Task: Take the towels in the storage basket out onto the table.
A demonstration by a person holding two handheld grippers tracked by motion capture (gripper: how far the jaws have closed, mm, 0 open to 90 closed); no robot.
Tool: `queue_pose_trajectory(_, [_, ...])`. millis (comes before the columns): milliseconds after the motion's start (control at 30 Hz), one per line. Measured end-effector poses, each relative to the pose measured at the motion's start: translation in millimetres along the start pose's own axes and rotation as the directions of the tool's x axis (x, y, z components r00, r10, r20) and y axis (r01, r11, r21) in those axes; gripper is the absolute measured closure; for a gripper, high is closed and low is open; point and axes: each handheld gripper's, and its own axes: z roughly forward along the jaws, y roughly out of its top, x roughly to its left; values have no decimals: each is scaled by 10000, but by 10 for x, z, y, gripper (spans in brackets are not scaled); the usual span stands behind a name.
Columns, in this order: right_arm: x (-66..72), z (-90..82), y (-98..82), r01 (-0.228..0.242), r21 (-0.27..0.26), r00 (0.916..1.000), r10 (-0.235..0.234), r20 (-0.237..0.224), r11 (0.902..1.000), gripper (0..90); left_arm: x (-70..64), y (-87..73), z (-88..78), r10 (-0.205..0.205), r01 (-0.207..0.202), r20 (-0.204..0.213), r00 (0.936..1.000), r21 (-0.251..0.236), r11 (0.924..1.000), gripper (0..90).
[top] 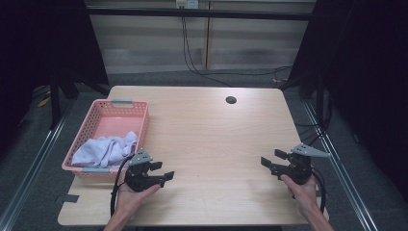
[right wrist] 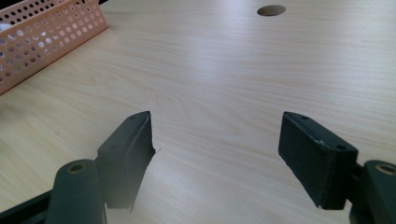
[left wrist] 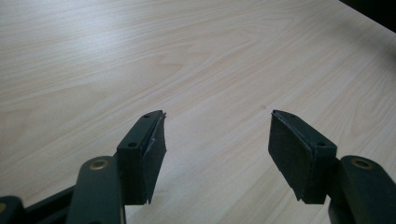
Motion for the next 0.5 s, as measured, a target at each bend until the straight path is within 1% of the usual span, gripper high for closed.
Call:
queue_pose_trajectory(33, [7,-6,-8,110,36,9999,-109,-96,9999,249,3,3,2,-34,35,25,10000,-9,10000,366])
queue_pose_trajectory(67, [16,-12,-10,218,133,9997,-216,-89,9997,258,7,9,-1,12,-12,14,10000,16,10000,373])
queue_pose_trajectory(100, [24,-22,-15,250,106,9997,-249,-72,9996,257,7,9,-1,12,-12,14,10000,16,10000,374])
queue_pose_trajectory(133, [20,-37,-21,305,22,9992,-305,-269,9995,256,2,25,7,36,-36,25,10000,9,10000,374])
queue_pose_trajectory(167, [17,-44,-22,296,24,9989,-295,-367,9996,253,-2,26,13,22,-22,35,10000,-38,10000,374])
queue_pose_trajectory(200, [14,-51,-26,263,23,9984,-262,-497,9997,253,-2,28,18,48,-48,89,9999,29,10000,374])
queue_pose_trajectory(267, [21,-65,-36,341,35,9979,-338,-551,9994,238,-18,32,4,197,-197,69,9998,77,9998,367])
queue_pose_trajectory(300, [31,-72,-39,354,14,9974,-353,-629,9994,240,-28,36,-16,158,-158,80,9998,9,9999,366])
queue_pose_trajectory(367, [54,-78,-44,483,47,9967,-479,-659,9988,235,-44,55,-65,233,-232,78,9997,-52,9997,365])
queue_pose_trajectory(400, [72,-80,-43,473,72,9958,-465,-794,9989,238,-54,71,-97,305,-305,-11,9995,-93,9995,365])
queue_pose_trajectory(433, [92,-78,-41,586,69,9948,-578,-832,9983,236,-61,92,-136,376,-377,-97,9992,-97,9992,361])
queue_pose_trajectory(467, [113,-78,-40,681,80,9945,-672,-806,9976,234,-62,112,-176,368,-368,-18,9993,-154,9992,350])
queue_pose_trajectory(500, [129,-76,-42,692,110,9938,-680,-883,9975,232,-57,130,-210,335,-335,-37,9994,-208,9992,349])
